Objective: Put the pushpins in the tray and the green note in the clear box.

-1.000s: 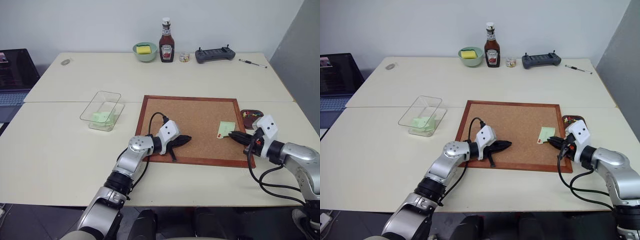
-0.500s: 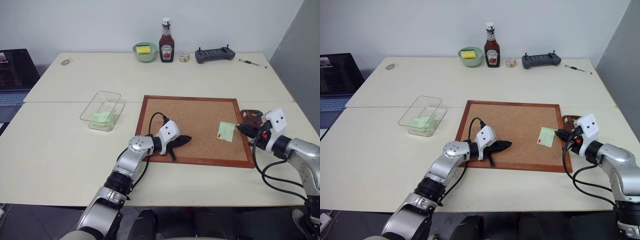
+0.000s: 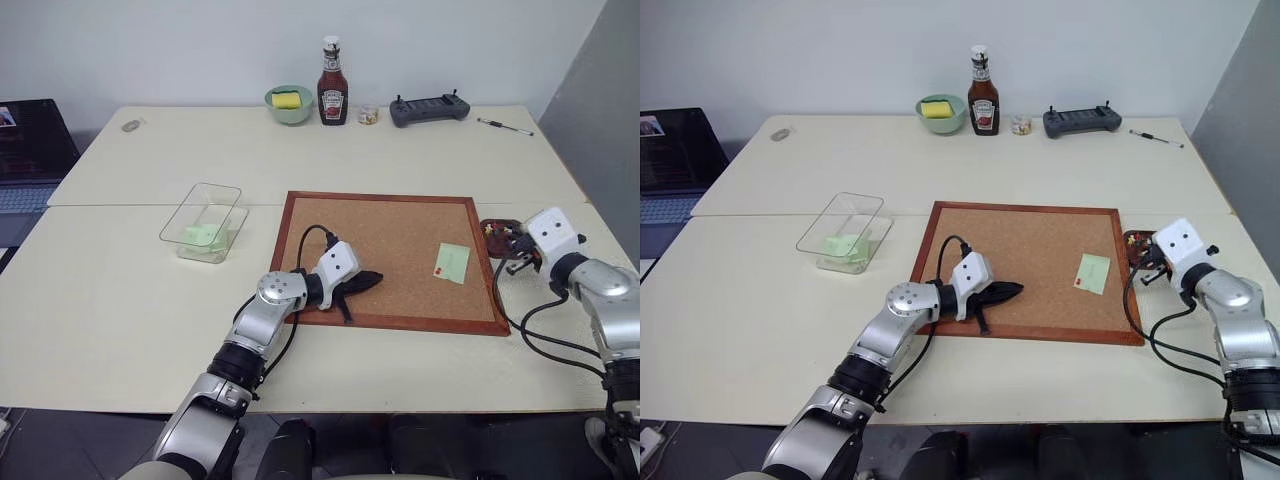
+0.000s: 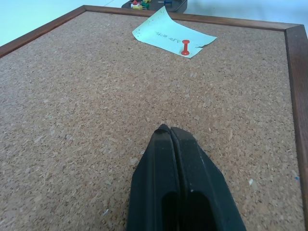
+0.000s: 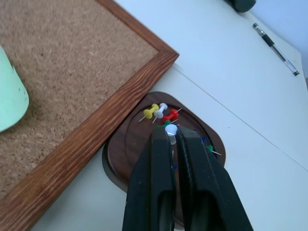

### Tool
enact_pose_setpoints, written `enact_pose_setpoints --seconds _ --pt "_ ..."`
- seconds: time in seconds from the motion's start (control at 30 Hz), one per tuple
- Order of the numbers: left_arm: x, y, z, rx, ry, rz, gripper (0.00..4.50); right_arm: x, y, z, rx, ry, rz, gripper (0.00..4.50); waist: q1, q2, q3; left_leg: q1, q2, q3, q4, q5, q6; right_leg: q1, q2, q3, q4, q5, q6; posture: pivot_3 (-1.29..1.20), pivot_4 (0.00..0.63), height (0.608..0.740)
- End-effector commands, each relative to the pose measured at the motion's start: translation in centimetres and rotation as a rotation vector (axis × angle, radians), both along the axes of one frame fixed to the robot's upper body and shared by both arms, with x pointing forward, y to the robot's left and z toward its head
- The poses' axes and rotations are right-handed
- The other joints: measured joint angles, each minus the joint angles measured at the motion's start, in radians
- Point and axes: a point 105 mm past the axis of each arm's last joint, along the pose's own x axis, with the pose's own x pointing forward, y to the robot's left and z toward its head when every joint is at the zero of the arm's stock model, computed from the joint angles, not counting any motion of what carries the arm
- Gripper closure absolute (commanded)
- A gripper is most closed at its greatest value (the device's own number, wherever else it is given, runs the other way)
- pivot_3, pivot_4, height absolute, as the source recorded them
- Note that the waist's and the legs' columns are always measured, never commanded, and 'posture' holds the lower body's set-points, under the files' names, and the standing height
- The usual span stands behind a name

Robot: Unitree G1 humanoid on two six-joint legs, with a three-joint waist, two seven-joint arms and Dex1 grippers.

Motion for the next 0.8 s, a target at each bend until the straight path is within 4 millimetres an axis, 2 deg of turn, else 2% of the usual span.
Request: enact_pose_setpoints --seconds 0.03,0.07,0.1,0.37,0.43,0.53,0.8 --pt "-0.9 0.2 -2.5 0.055 0.068 -0.006 4.5 0.8 -0.1 1.3 -0.012 -0.05 -0.011 4.22 0.0 0.0 0.0 0.0 0.0 0.0 0.0 0.0 0.0 0.0 0.0 0.0 0.0 0.0 0.0 0.0 0.15 0.74" --pt "-0.9 0.2 -2.5 0.055 0.069 -0.006 4.5 0.9 -0.2 1.3 -0.011 -0.048 -0.017 3.93 0.0 0.0 0.0 0.0 0.0 0.0 0.0 0.0 0.0 0.0 0.0 0.0 0.0 0.0 0.0 0.0 0.15 0.74" --pt "-0.9 0.3 -2.5 0.056 0.069 -0.005 4.5 1.0 -0.3 1.3 -0.011 -0.049 -0.024 3.86 0.0 0.0 0.0 0.0 0.0 0.0 0.0 0.0 0.0 0.0 0.0 0.0 0.0 0.0 0.0 0.0 0.15 0.74" --pt "-1.0 0.3 -2.6 0.057 0.071 -0.007 4.5 1.3 -0.7 1.7 -0.013 -0.066 -0.053 2.28 0.0 0.001 0.0 0.0 0.0 0.0 0.0 0.0 0.0 0.0 0.0 0.0 0.0 0.0 0.0 0.0 0.15 0.74" --pt "-1.1 0.3 -2.6 0.058 0.071 -0.008 4.5 1.2 -0.7 2.2 -0.006 -0.087 -0.055 1.74 0.0 0.001 0.0 0.0 0.0 0.0 0.0 0.0 0.0 0.0 0.0 0.0 0.0 0.0 0.0 0.0 0.15 0.74" --pt "-1.1 0.3 -2.6 0.058 0.071 -0.008 4.5 0.4 0.2 3.0 0.062 -0.09 -0.008 1.15 0.0 0.001 0.0 0.0 0.0 0.0 0.0 0.0 0.0 0.0 0.0 0.0 0.0 0.0 0.0 0.0 0.15 0.74" --pt "-1.1 0.4 -2.6 0.06 0.072 -0.009 4.5 -3.4 4.0 1.5 0.287 0.103 0.181 1.15 0.0 0.001 -0.001 0.0 0.0 -0.001 -0.001 0.0 0.0 0.0 0.0 0.0 0.0 0.0 0.0 0.0 0.15 0.74"
